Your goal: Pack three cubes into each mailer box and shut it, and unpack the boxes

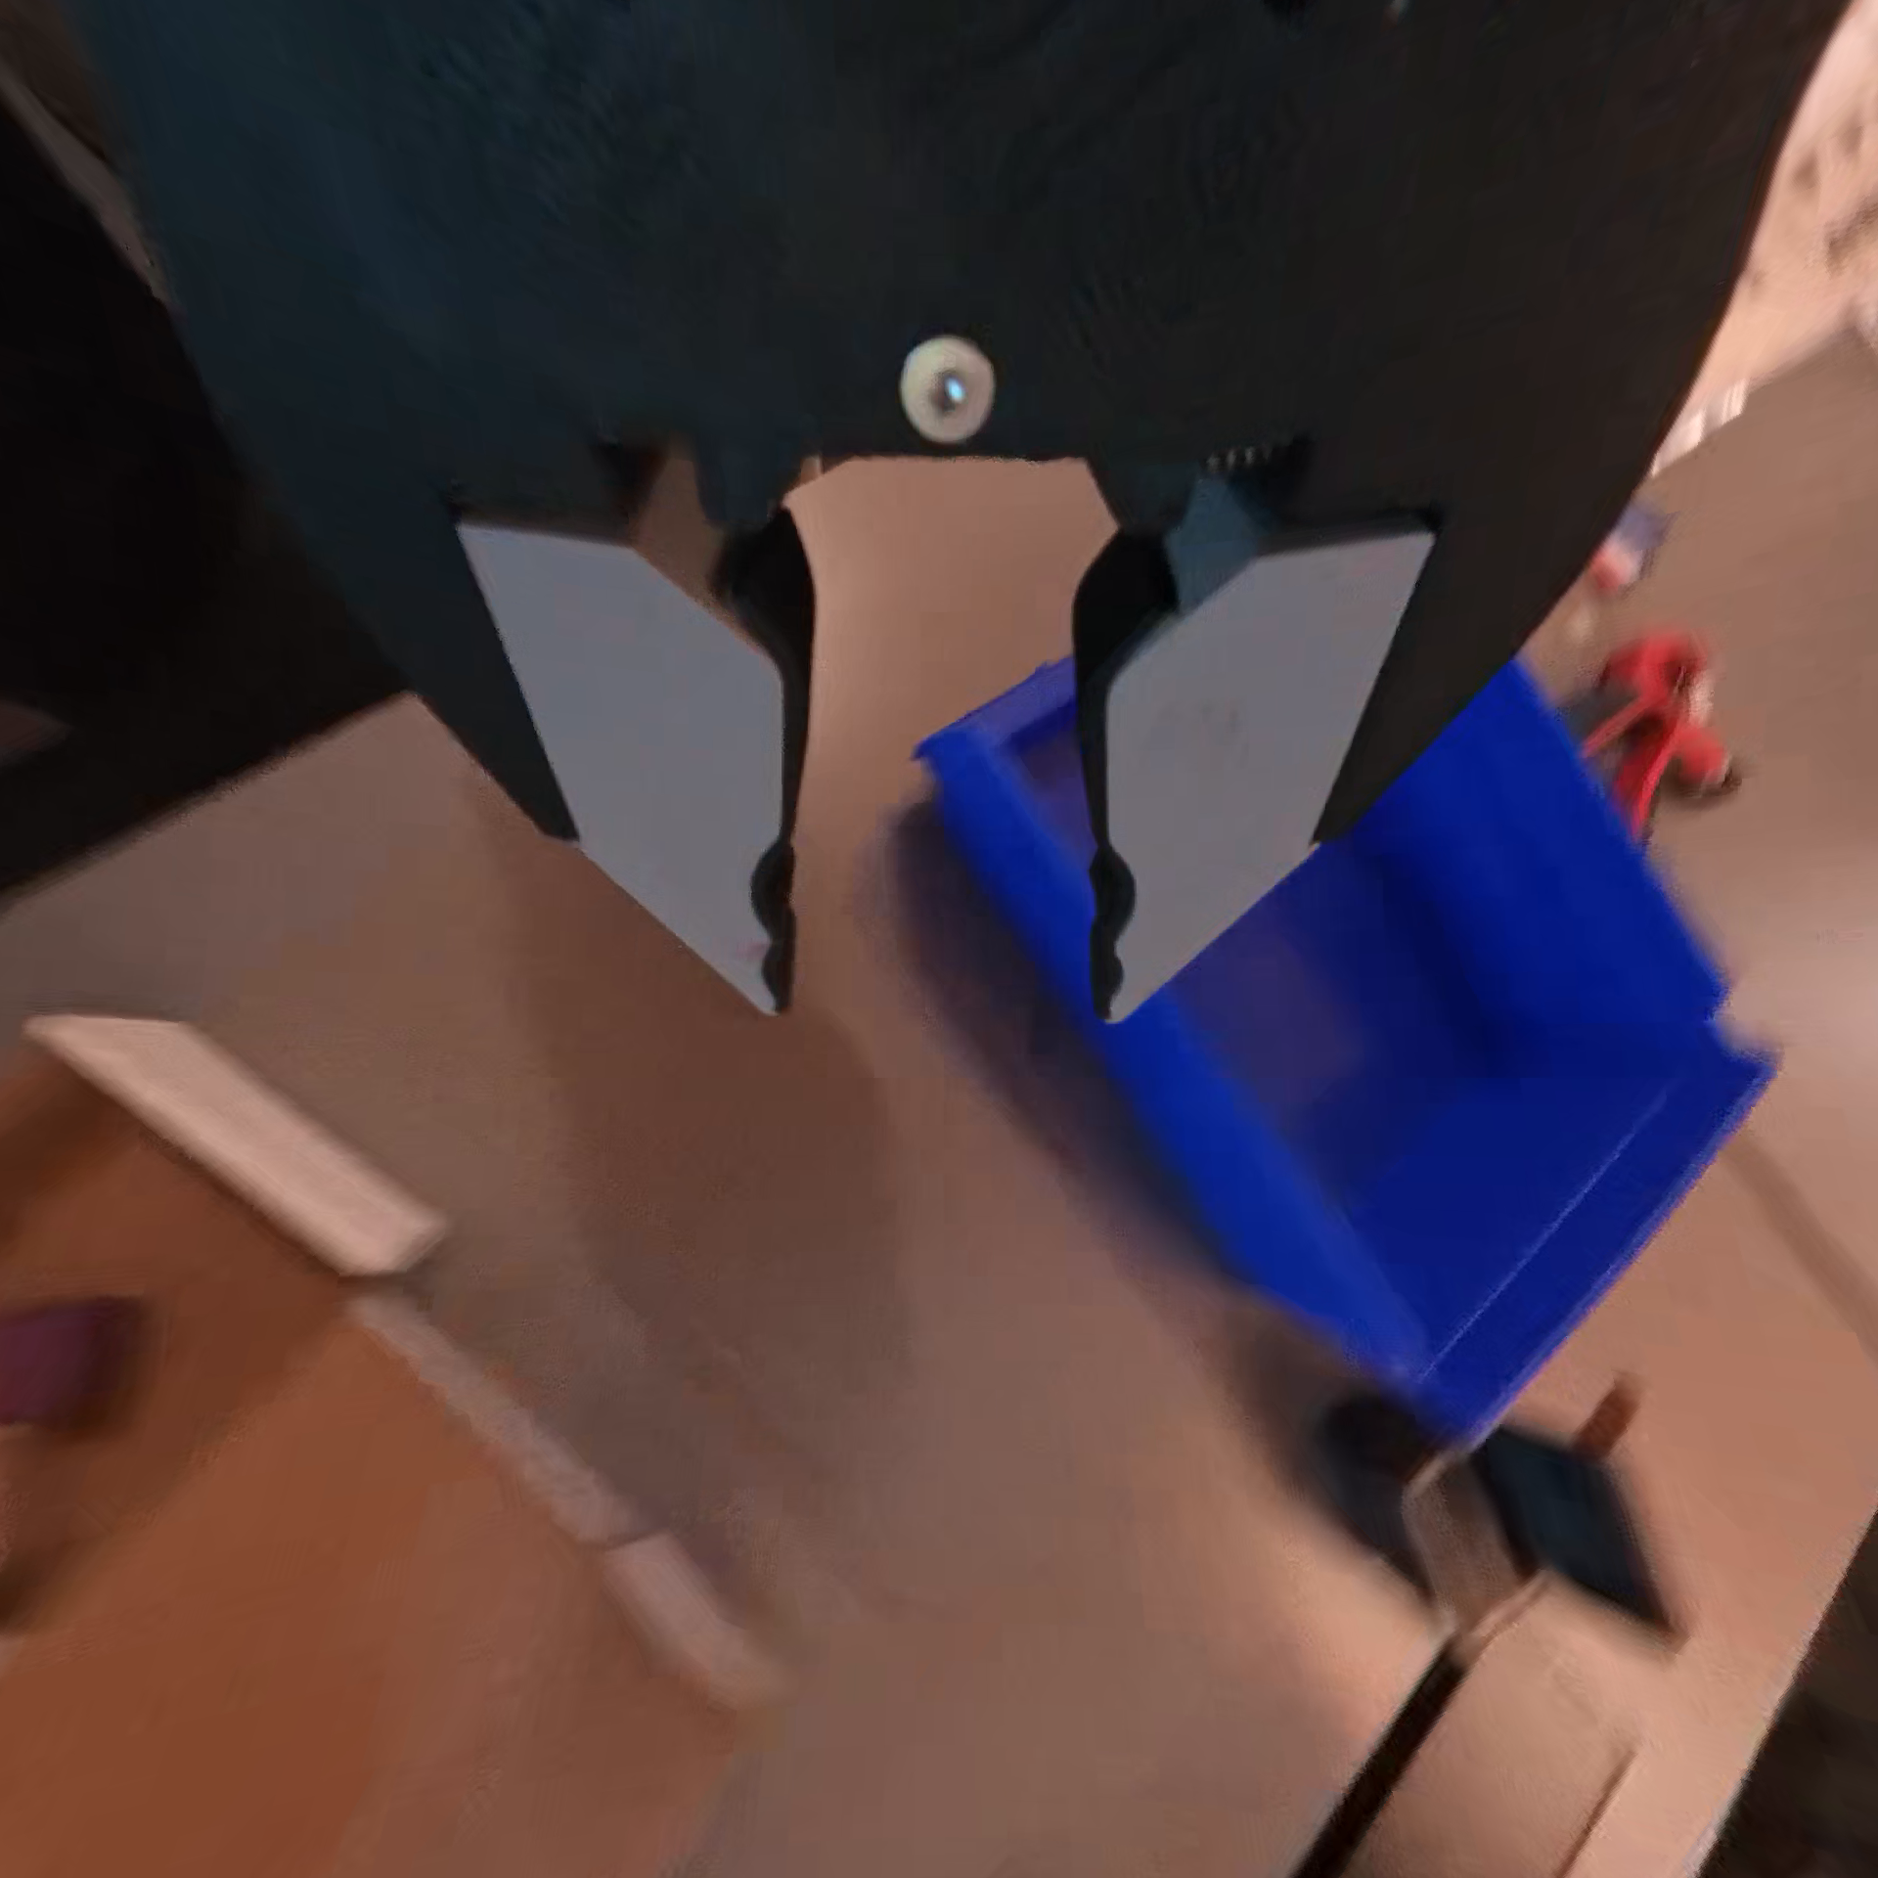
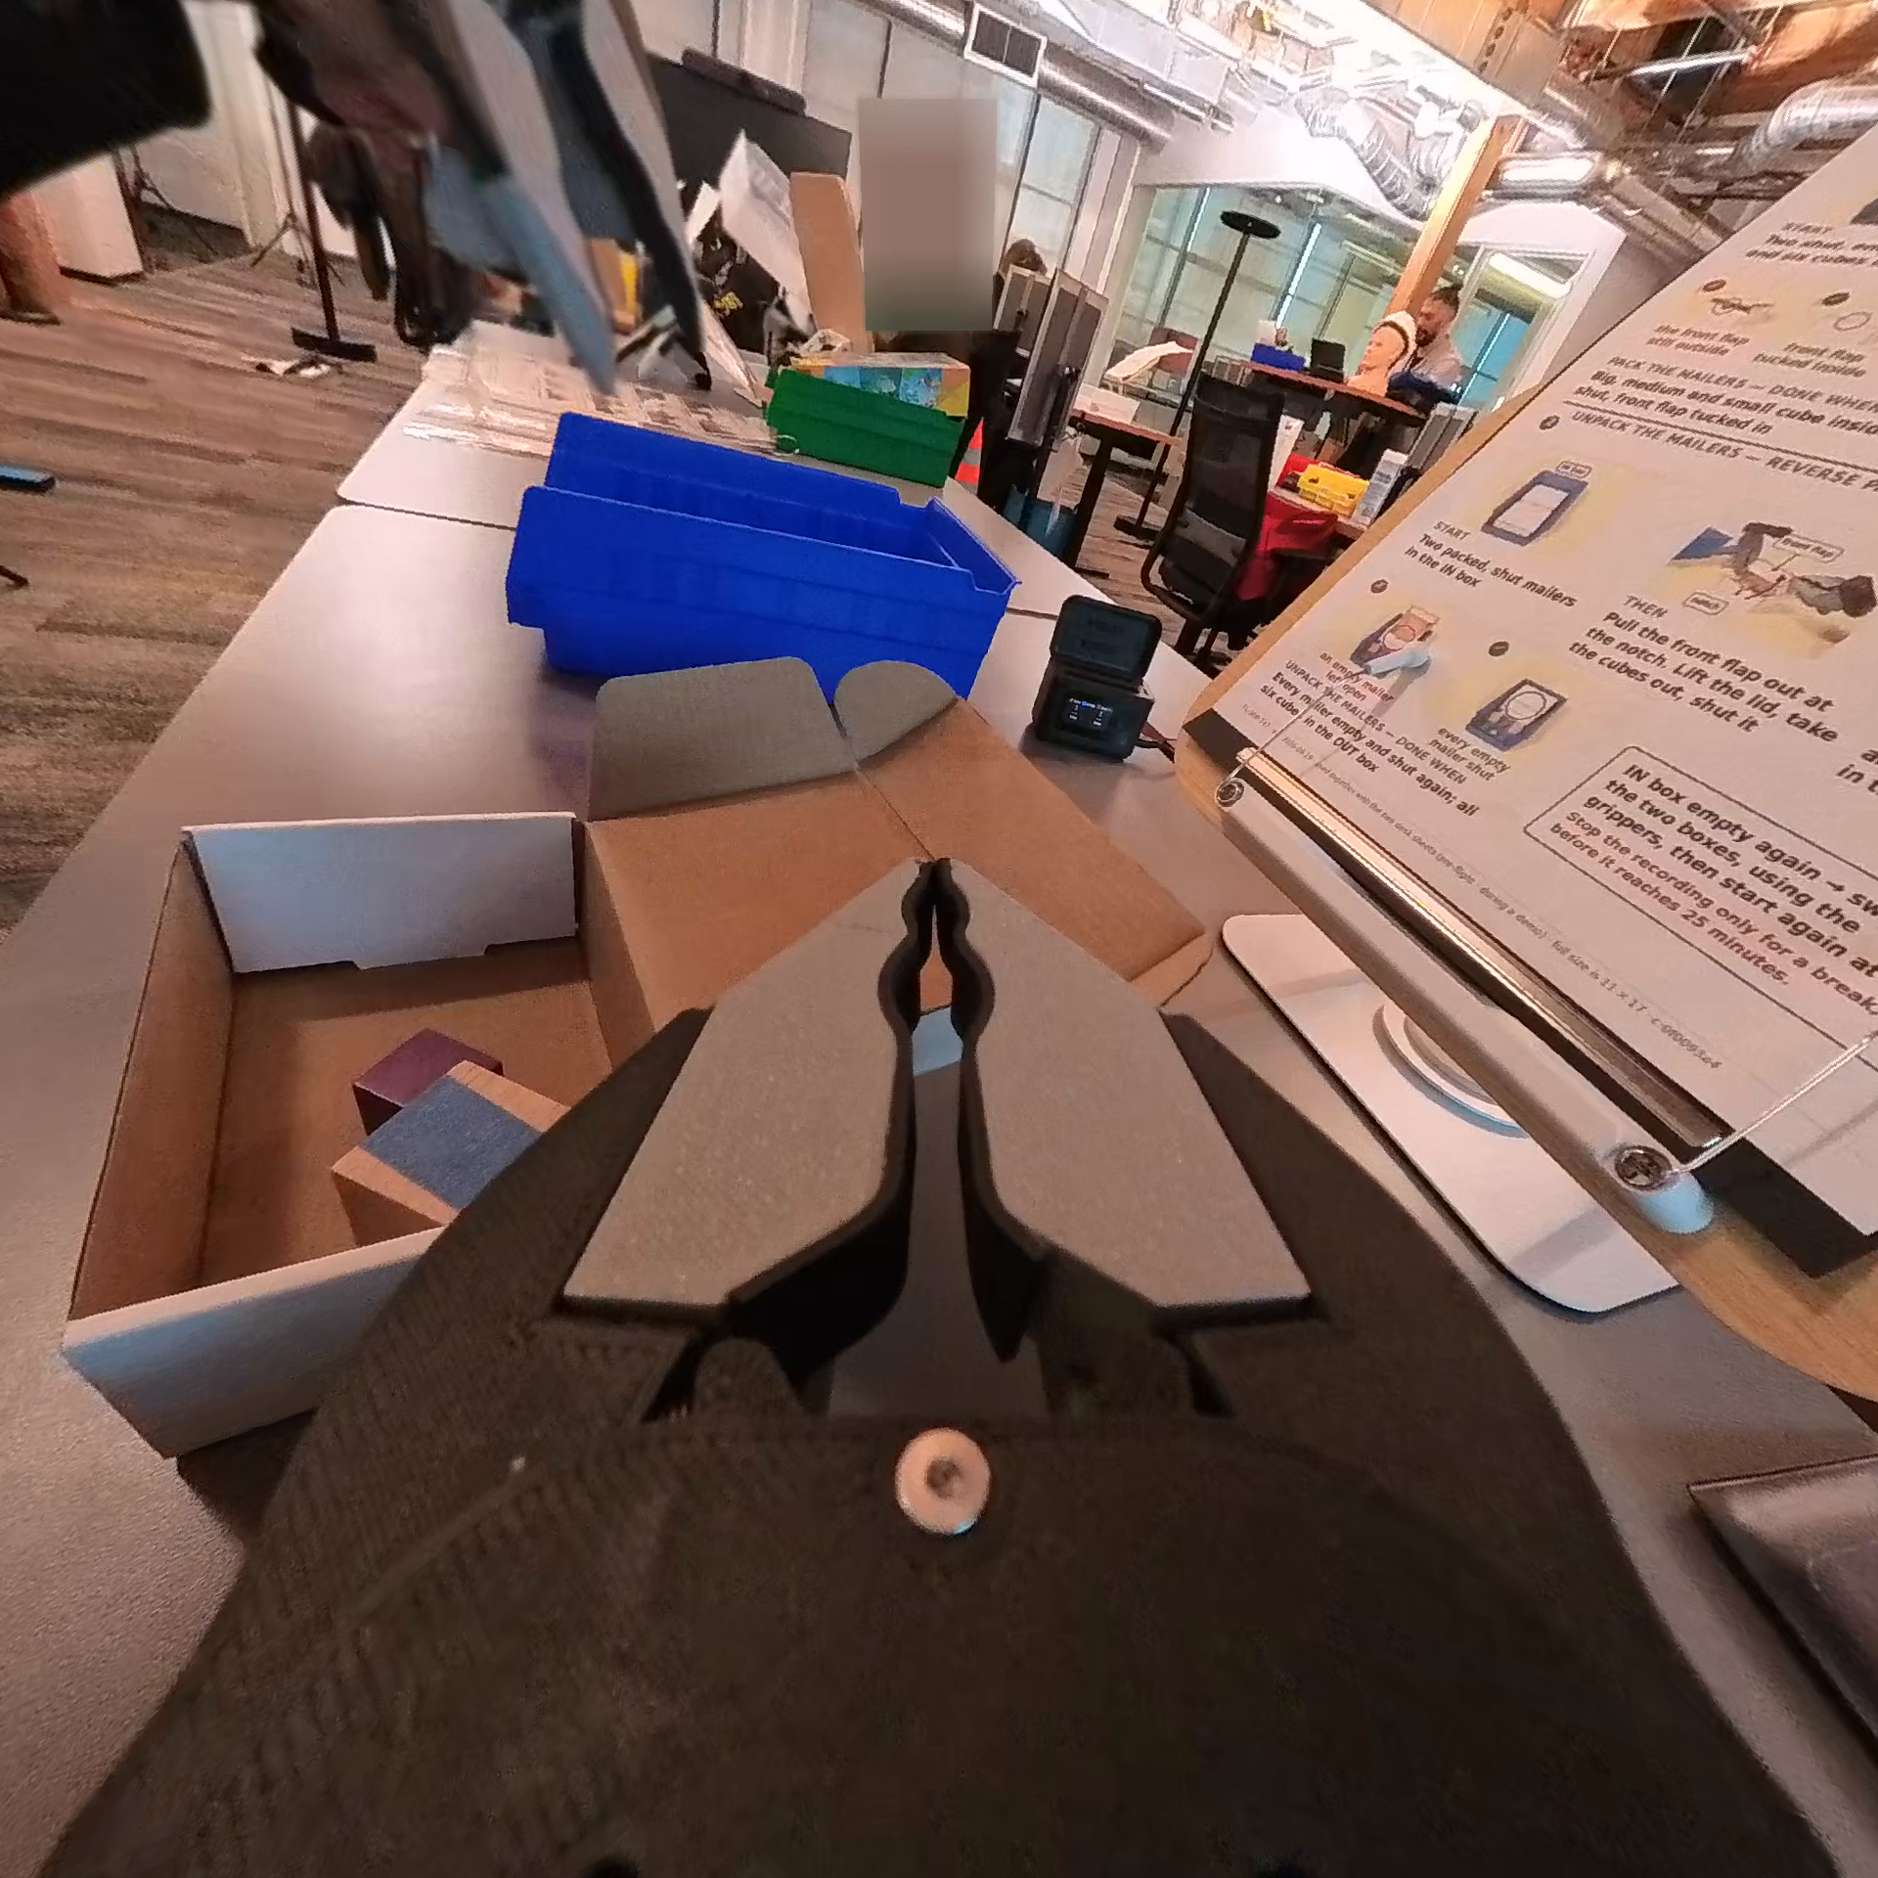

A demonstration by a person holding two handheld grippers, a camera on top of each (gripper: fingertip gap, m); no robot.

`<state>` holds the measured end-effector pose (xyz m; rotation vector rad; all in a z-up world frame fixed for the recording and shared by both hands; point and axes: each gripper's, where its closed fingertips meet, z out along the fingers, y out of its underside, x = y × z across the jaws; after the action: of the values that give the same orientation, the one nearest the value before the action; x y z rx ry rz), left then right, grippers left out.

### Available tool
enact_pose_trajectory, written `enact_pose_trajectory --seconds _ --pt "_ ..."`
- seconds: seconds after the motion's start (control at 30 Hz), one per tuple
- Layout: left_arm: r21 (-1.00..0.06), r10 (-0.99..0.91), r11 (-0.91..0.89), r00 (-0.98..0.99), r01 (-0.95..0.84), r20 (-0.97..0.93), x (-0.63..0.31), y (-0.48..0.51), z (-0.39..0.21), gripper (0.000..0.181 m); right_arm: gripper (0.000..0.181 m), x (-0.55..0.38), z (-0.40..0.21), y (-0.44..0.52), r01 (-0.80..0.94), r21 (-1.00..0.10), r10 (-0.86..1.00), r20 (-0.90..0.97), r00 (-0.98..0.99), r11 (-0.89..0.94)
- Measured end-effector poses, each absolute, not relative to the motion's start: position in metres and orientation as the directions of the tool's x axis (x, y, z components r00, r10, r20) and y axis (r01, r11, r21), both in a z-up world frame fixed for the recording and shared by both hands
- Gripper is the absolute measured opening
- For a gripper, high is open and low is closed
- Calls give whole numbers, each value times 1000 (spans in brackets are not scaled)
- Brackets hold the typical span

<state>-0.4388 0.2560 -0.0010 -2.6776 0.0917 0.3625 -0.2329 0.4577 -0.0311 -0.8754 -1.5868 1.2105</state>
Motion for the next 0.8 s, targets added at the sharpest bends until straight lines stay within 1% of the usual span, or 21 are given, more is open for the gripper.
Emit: enact_pose_trajectory --seconds 0.07,0.2,0.37,0.5,0.57,0.6,0.63,0.67,0.8 --pt "-384 141 -923 955 31 -260 -495 233 -13 62 0 -233 -31 458 8 -966 917 242 -318 258" --pt "-313 353 -899 930 306 -106 -561 198 -69 62 0 -233 -32 458 14 -967 917 237 -320 254" --pt "-228 498 -837 865 497 56 -594 168 -126 57 0 -233 -31 459 7 -966 918 243 -313 258" --pt "-171 553 -815 831 553 51 -609 149 -148 51 0 -233 -32 459 9 -966 918 244 -314 260" --pt "-139 562 -812 824 567 78 -607 145 -159 46 0 -233 -33 459 12 -965 917 244 -315 261" --pt "-125 562 -815 824 566 73 -607 142 -164 42 0 -233 -33 459 11 -965 916 247 -316 263" --pt "-129 560 -817 827 562 51 -610 141 -167 31 0 -233 -32 459 9 -964 916 249 -315 265" --pt "-158 547 -822 836 547 44 -612 143 -166 22 0 -233 -32 459 7 -964 916 250 -314 266" --pt "-163 539 -825 840 542 65 -609 147 -167 23 0 -233 -32 459 9 -966 917 244 -315 260"
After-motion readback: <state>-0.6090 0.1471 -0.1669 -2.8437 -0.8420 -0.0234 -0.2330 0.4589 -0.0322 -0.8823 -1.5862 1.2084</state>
